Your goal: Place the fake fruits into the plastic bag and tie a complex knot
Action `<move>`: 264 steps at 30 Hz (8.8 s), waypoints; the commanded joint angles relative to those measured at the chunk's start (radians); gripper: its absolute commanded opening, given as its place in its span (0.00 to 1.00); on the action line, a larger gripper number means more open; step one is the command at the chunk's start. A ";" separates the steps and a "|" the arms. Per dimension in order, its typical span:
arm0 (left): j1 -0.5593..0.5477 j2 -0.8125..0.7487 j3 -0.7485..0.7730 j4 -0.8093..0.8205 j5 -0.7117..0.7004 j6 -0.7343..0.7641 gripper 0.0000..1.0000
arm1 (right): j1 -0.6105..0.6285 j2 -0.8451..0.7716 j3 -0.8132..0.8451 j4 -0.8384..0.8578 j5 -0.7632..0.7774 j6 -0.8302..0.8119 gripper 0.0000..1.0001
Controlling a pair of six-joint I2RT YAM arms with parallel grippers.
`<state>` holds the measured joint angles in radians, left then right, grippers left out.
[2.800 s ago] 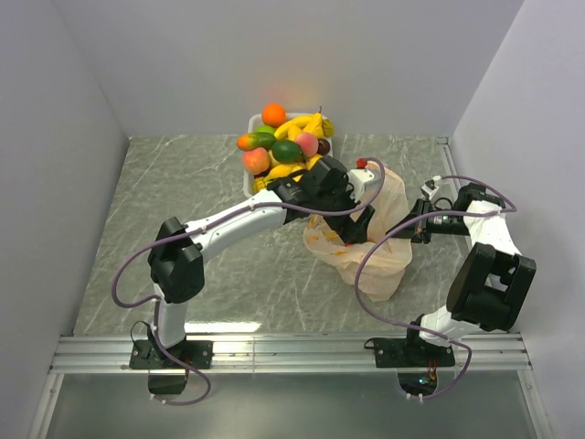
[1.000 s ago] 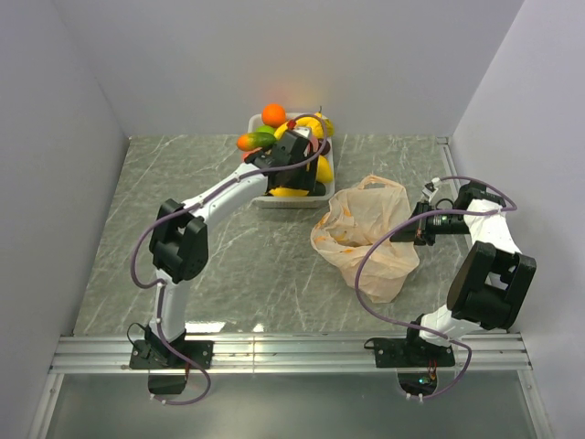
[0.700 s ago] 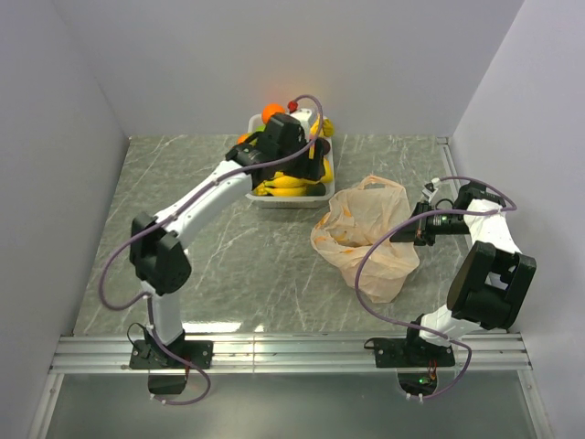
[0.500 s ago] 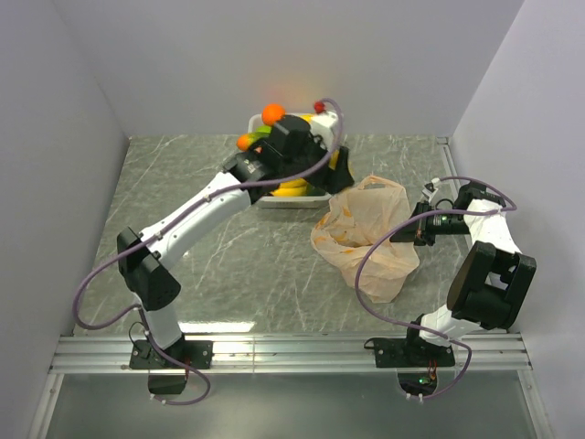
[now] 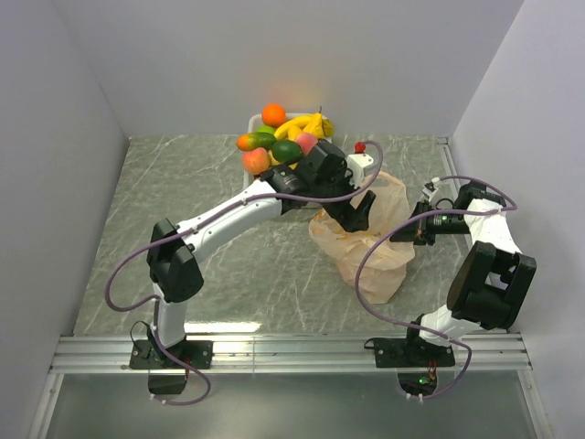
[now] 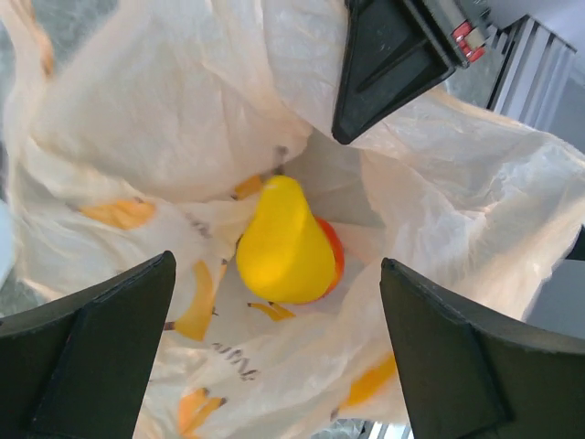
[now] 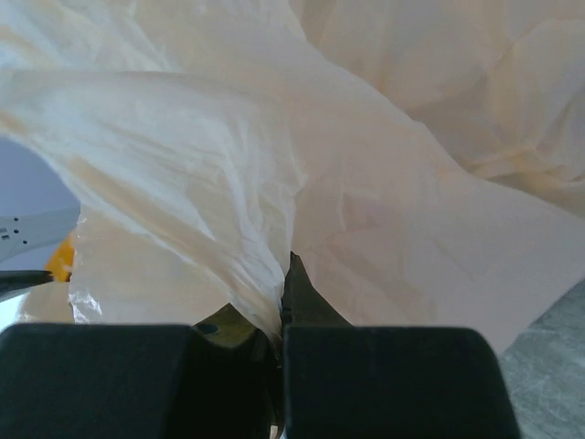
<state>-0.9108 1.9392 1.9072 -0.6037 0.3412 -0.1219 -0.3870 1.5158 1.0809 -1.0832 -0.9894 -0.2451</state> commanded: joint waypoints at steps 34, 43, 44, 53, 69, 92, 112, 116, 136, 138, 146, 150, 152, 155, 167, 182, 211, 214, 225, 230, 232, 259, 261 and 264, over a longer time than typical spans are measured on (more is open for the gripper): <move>0.471 -0.046 -0.185 0.420 0.142 0.806 0.99 | 0.007 0.023 0.042 -0.026 -0.022 -0.039 0.00; 0.477 0.061 -0.132 0.439 0.174 0.769 0.99 | 0.007 0.041 0.051 -0.037 -0.023 -0.045 0.00; 0.478 0.066 -0.131 0.443 0.171 0.771 0.99 | 0.007 0.041 0.051 -0.037 -0.023 -0.048 0.00; 0.477 0.098 -0.143 0.512 0.099 0.794 0.96 | 0.005 0.058 0.053 -0.038 -0.029 -0.052 0.00; 0.471 0.067 -0.112 0.527 0.130 0.820 0.72 | 0.008 0.063 0.062 -0.052 -0.032 -0.062 0.00; 0.107 -0.235 -0.117 0.206 0.400 0.538 0.54 | 0.013 0.055 0.066 -0.037 -0.049 -0.057 0.00; 0.025 -0.114 -0.013 0.192 0.254 0.265 0.99 | 0.036 0.050 0.071 -0.050 -0.045 -0.072 0.00; 0.180 -0.157 -0.007 0.310 0.247 0.130 0.99 | 0.037 0.053 0.074 -0.061 -0.041 -0.086 0.00; 0.748 0.055 0.113 0.342 0.071 0.131 0.97 | 0.037 0.053 0.068 -0.057 -0.026 -0.082 0.00; 0.754 0.084 0.130 0.309 0.094 0.197 0.97 | 0.037 0.058 0.070 -0.057 -0.026 -0.082 0.00; 0.762 0.089 0.043 0.329 0.105 0.137 0.99 | 0.037 0.061 0.068 -0.049 -0.018 -0.072 0.00; 0.780 0.077 0.017 0.324 0.160 -0.034 0.99 | 0.037 0.060 0.070 -0.052 -0.014 -0.074 0.00; 0.780 0.043 -0.058 0.346 0.170 -0.080 0.99 | 0.037 0.053 0.064 -0.043 -0.011 -0.068 0.00; 0.776 -0.038 -0.140 0.375 0.144 -0.214 0.99 | 0.039 0.057 0.057 -0.035 -0.011 -0.062 0.00; 0.701 0.006 -0.117 0.240 -0.065 -0.306 0.99 | 0.039 0.046 0.056 -0.037 -0.017 -0.056 0.00; 0.615 0.033 -0.152 0.237 -0.294 -0.282 0.99 | 0.042 0.055 0.065 -0.043 -0.022 -0.057 0.00; 0.517 -0.155 -0.131 0.234 -0.081 -0.216 0.53 | 0.042 0.061 0.063 -0.047 -0.020 -0.068 0.00; 0.425 -0.197 -0.142 0.243 -0.029 -0.145 0.53 | 0.042 0.057 0.067 -0.049 -0.020 -0.071 0.00; 0.061 -0.066 -0.093 0.214 0.027 -0.111 0.59 | 0.042 0.034 0.071 -0.053 -0.018 -0.075 0.00; -0.016 0.070 0.016 0.162 0.018 -0.105 0.73 | 0.040 0.040 0.074 -0.055 -0.017 -0.077 0.00; -0.037 0.099 0.053 0.114 -0.007 -0.082 0.99 | 0.042 0.041 0.083 -0.064 -0.014 -0.082 0.00; 0.699 -0.062 -0.051 0.334 0.220 0.416 0.93 | 0.042 0.050 0.073 -0.050 -0.009 -0.071 0.00; 0.710 -0.045 -0.060 0.337 0.226 0.538 0.93 | 0.042 0.050 0.076 -0.053 -0.006 -0.072 0.00; 0.711 -0.030 -0.092 0.337 0.242 0.707 0.94 | 0.042 0.049 0.082 -0.057 -0.002 -0.072 0.00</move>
<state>-0.1928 1.9171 1.8168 -0.2985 0.5381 0.3294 -0.3511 1.5772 1.1339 -1.1385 -0.9901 -0.3119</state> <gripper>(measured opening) 0.937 0.007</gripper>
